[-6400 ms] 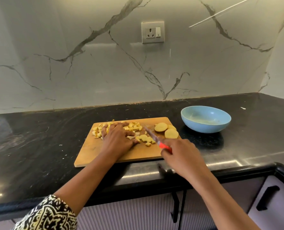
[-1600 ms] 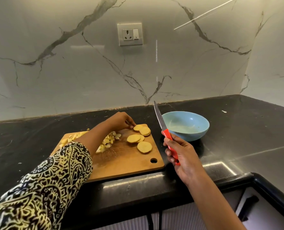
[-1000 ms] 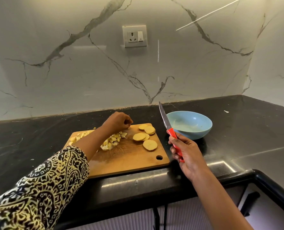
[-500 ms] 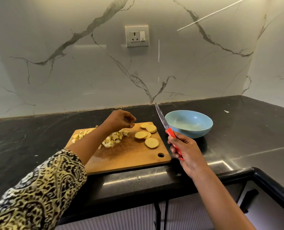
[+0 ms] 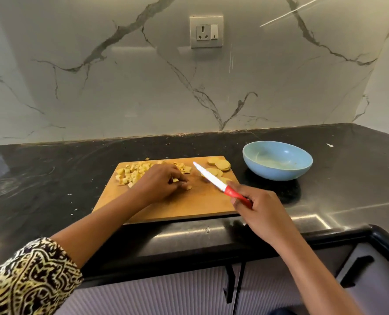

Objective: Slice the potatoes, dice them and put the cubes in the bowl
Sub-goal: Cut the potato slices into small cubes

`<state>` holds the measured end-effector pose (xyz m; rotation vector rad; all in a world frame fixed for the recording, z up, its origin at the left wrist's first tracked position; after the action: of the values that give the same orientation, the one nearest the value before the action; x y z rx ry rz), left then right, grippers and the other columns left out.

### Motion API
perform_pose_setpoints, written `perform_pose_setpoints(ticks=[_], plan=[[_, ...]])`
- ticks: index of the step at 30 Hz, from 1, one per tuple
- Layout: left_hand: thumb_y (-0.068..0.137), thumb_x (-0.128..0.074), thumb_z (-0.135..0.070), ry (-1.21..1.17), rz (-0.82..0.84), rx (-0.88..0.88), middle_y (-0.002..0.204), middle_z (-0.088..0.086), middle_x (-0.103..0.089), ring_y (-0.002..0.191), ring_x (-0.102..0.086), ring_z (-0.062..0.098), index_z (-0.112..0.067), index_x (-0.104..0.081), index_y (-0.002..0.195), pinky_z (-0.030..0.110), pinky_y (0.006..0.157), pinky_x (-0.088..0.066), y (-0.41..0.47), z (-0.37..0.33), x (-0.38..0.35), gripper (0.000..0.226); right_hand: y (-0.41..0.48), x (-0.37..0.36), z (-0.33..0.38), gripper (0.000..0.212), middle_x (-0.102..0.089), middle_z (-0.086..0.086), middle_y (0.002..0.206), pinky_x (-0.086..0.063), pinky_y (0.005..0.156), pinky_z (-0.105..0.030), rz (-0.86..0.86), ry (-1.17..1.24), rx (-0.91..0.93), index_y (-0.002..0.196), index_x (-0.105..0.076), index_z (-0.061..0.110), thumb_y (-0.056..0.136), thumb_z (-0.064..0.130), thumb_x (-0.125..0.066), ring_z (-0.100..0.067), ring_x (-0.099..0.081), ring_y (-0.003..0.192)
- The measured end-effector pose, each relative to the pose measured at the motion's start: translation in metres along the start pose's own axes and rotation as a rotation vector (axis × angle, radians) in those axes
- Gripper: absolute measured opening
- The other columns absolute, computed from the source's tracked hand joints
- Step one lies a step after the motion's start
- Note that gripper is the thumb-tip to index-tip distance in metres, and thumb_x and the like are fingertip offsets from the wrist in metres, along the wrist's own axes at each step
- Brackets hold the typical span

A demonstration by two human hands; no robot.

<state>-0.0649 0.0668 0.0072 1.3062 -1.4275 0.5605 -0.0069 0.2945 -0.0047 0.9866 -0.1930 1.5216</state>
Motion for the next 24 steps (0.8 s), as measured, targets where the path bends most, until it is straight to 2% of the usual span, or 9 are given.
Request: perform_pose_setpoints(ticks=[4, 7, 10, 14, 20, 24], plan=[[0.089, -0.064, -0.027, 0.096, -0.096, -0.12, 0.109, -0.002, -0.069, 0.09, -0.058, 0.007, -0.019, -0.068, 0.116, 0.021, 0.08, -0.047, -0.012, -0.005, 0.006, 0.028, -0.006, 0.003, 0.024, 0.045, -0.065, 0.016, 0.095, -0.045, 0.064, -0.013, 0.029, -0.256, 0.14, 0.137, -0.046, 0.038, 0.095, 0.028, -0.057, -0.001, -0.057, 0.073], [0.09, -0.052, -0.046, 0.15, -0.077, -0.224, 0.113, -0.009, -0.068, 0.106, -0.056, 0.01, -0.027, -0.068, 0.114, 0.031, 0.085, -0.051, -0.026, -0.002, 0.007, 0.034, -0.001, 0.002, 0.035, 0.042, -0.068, 0.011, 0.106, -0.053, 0.072, -0.024, 0.068, -0.357, 0.173, 0.137, -0.046, 0.039, 0.096, 0.031, -0.053, -0.006, -0.061, 0.082], [0.09, -0.03, -0.058, 0.272, 0.022, -0.286, 0.121, -0.018, -0.062, 0.115, -0.05, 0.011, -0.035, -0.064, 0.119, 0.036, 0.089, -0.046, -0.031, -0.006, -0.002, 0.05, 0.007, 0.0, 0.043, 0.04, -0.069, 0.012, 0.108, -0.053, 0.07, -0.025, 0.116, -0.425, 0.195, 0.136, -0.048, 0.041, 0.097, 0.032, -0.05, -0.006, -0.061, 0.08], [0.09, -0.014, -0.068, 0.312, 0.046, -0.281, 0.124, -0.02, -0.06, 0.113, -0.048, 0.01, -0.038, -0.06, 0.121, 0.038, 0.087, -0.044, -0.029, -0.008, -0.005, 0.063, 0.013, -0.005, 0.044, 0.039, -0.068, 0.013, 0.1, -0.048, 0.063, -0.019, 0.17, -0.465, 0.2, 0.136, -0.048, 0.042, 0.098, 0.032, -0.048, -0.004, -0.056, 0.071], [0.09, -0.017, -0.069, 0.218, 0.04, -0.285, 0.118, -0.022, -0.063, 0.107, -0.047, 0.007, -0.038, -0.063, 0.118, 0.041, 0.082, -0.048, -0.029, -0.003, -0.005, 0.063, 0.022, -0.009, 0.045, 0.037, -0.069, 0.012, 0.101, -0.043, 0.06, -0.02, 0.227, -0.464, 0.215, 0.134, -0.051, 0.039, 0.098, 0.029, -0.048, -0.005, -0.051, 0.069], [0.091, -0.019, -0.068, 0.208, 0.022, -0.302, 0.112, -0.022, -0.066, 0.1, -0.051, 0.008, -0.037, -0.064, 0.117, 0.043, 0.077, -0.047, -0.028, -0.004, -0.002, 0.061, 0.032, -0.027, 0.05, 0.036, -0.063, 0.004, 0.091, -0.037, 0.058, -0.024, 0.31, -0.546, 0.255, 0.135, -0.053, 0.03, 0.1, 0.023, -0.044, -0.01, -0.05, 0.071]])
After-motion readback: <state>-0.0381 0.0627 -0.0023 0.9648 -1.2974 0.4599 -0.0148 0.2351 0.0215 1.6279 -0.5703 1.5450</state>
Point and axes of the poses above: each hand's wrist, its own y-axis towards the middle knuckle, its own x-axis out of the back of the hand, z = x × y, the point moved 6 cm from there along y, towards the middle knuckle
